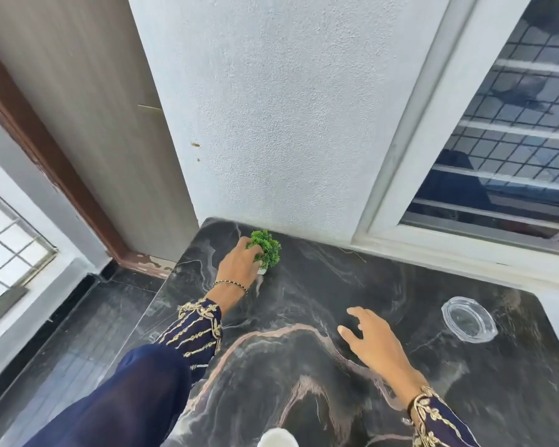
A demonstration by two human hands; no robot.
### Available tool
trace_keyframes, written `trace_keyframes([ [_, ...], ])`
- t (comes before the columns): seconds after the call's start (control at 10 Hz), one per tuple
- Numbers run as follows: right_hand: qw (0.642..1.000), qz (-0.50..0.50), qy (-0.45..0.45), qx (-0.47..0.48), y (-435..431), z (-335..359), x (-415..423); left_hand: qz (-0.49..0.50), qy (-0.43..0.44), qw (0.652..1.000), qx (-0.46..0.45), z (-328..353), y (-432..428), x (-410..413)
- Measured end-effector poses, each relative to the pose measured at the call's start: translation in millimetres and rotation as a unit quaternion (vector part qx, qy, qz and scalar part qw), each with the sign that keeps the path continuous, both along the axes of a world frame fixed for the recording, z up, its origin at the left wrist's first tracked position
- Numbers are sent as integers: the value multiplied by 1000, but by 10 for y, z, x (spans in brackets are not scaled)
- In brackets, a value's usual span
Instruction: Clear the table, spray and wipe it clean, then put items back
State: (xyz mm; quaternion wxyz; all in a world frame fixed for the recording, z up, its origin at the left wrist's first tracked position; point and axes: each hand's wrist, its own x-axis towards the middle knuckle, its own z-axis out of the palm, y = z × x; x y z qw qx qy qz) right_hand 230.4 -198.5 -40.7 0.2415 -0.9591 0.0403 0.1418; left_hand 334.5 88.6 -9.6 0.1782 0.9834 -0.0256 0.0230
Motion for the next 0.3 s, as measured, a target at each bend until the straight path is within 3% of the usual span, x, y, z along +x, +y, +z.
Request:
trace_keyframes([
  [0.3, 1000, -10, -22, 2, -180, 90, -609, 11, -49, 995, 91, 274, -76, -554],
])
